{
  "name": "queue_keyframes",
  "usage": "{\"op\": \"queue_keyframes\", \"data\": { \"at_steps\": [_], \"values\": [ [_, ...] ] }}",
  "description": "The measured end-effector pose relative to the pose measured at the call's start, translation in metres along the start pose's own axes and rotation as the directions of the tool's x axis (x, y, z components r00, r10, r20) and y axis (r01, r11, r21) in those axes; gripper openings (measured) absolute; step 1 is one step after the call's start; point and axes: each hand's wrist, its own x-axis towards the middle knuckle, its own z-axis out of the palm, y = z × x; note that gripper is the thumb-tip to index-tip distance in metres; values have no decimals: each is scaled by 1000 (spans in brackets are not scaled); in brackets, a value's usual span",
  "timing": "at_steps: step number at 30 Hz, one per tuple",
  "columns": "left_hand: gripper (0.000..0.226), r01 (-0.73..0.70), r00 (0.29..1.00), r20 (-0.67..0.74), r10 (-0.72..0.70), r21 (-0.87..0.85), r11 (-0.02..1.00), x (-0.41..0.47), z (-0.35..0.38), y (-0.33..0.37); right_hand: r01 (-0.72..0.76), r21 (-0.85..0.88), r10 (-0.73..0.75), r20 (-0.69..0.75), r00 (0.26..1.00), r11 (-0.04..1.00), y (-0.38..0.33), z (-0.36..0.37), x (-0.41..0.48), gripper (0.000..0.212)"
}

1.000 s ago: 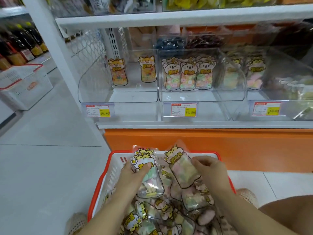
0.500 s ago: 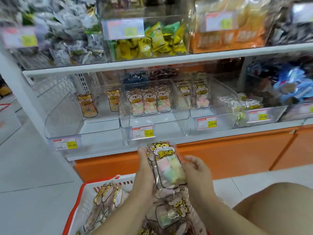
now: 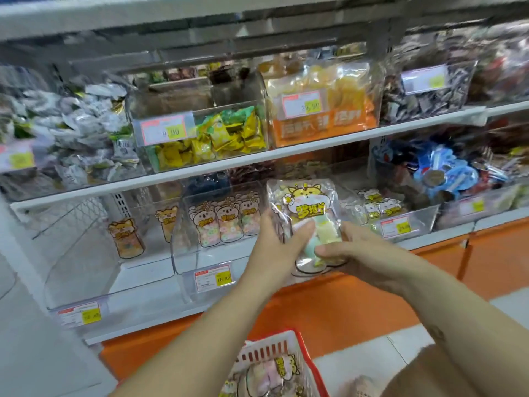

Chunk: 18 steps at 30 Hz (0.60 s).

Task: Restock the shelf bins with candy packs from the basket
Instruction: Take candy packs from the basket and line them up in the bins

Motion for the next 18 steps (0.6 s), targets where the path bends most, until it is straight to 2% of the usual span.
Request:
{"op": "queue_keyframes", "data": {
  "at_steps": [3,5,6,7,10,12,14,18],
  "values": [
    [79,-31,998,59,14,297,954,42,0,10,81,-150,-106,-166,980,985,-10,-19,27,47],
    [62,-49,998,65,24,424,904,68,-3,11,94,-244,-153,-235,960,965,-10,-29,49,50],
    [52,-72,996,78,43,430,900,81,-6,8,95,-274,-169,-258,951,957,-9,-32,60,49],
    [53,-83,995,92,49,420,904,94,-9,5,99,-298,-186,-280,942,949,-6,-36,73,48],
    [96,-25,990,135,-42,464,885,130,-17,-5,73,-324,-183,-322,929,943,3,-49,113,46],
    [101,-11,987,141,-74,525,851,154,-20,-14,29,-346,-153,-337,929,938,9,-61,142,50],
    [83,2,988,123,-94,593,805,178,-21,-25,-30,-349,-94,-334,938,937,16,-71,169,52],
    [33,-17,989,113,-92,714,700,215,-22,-42,-129,-329,38,-271,962,936,30,-86,214,45]
  ]
}}
